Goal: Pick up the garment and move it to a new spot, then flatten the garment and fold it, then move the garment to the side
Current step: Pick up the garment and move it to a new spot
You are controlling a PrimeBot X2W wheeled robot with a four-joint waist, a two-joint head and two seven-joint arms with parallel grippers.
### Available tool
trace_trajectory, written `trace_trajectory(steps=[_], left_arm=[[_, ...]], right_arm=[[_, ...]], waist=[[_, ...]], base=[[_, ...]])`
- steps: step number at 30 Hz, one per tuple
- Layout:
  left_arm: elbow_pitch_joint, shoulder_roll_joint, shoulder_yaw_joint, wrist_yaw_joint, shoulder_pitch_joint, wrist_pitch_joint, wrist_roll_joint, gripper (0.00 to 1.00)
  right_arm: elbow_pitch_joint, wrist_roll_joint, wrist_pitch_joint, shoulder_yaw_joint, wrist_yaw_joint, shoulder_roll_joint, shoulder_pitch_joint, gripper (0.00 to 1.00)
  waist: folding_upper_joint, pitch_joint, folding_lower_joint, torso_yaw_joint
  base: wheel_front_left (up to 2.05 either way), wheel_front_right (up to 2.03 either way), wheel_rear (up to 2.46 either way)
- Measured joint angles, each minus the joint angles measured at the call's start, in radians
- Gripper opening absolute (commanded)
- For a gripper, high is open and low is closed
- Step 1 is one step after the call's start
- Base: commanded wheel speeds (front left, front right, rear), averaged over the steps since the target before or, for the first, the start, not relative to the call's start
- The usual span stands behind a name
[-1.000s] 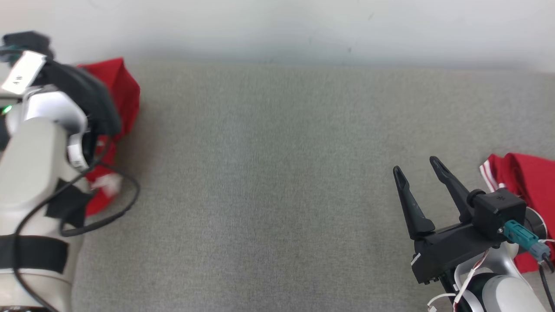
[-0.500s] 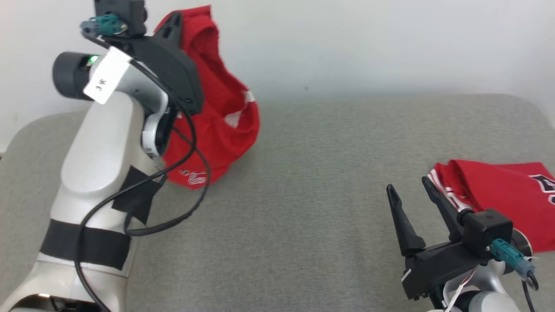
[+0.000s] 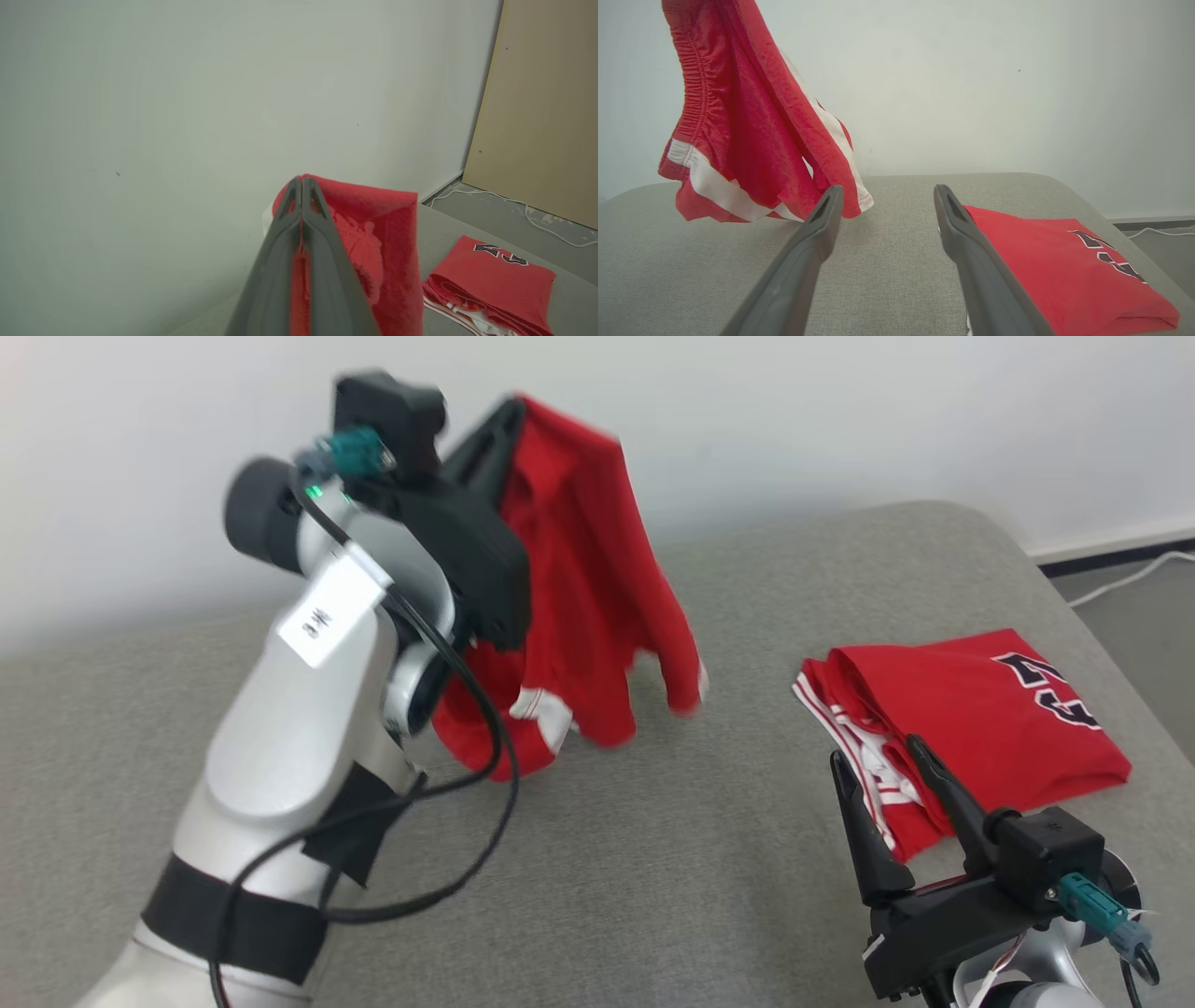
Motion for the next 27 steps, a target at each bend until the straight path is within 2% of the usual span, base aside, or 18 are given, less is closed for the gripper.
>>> trace_trajectory(steps=[7,13,14,15,16,27], left_arm=[[0.014,0.001,-0.132,-0.012,0.078,0.004,-0.021,0.00],[0.067,0.005,-0.159,-0.022,0.141,0.014,-0.020,0.02],[0.071,0.006,-0.166,-0.022,0.157,0.019,-0.020,0.22],[0.075,0.006,-0.172,-0.023,0.175,0.024,-0.018,0.69],[0.076,0.010,-0.179,-0.029,0.193,0.025,-0.013,1.00],[0.076,0.141,-0.208,-0.028,0.385,0.073,0.006,1.00]], right_arm=[[0.003,0.004,-0.012,-0.013,0.000,-0.002,0.000,1.00],[0.005,0.006,-0.026,-0.021,0.000,-0.002,0.001,1.00],[0.007,0.006,-0.026,-0.022,0.000,-0.003,0.001,1.00],[0.007,0.006,-0.027,-0.023,0.000,-0.003,0.002,1.00],[0.008,0.006,-0.027,-0.022,0.000,-0.003,0.002,1.00],[0.010,0.006,-0.035,-0.026,0.000,-0.010,0.032,1.00]], waist=[[0.0001,0.028,0.0001,-0.037],[0.0001,0.036,0.0001,-0.023],[0.0000,0.036,0.0001,-0.018],[0.0001,0.036,0.0001,-0.013],[0.0001,0.036,0.0001,-0.007],[0.0001,0.026,0.0001,0.058]], base=[[0.00,0.00,0.00],[0.00,0.00,0.00],[0.00,0.00,0.00],[0.00,0.00,0.00],[0.00,0.00,0.00],[0.00,0.00,0.00]])
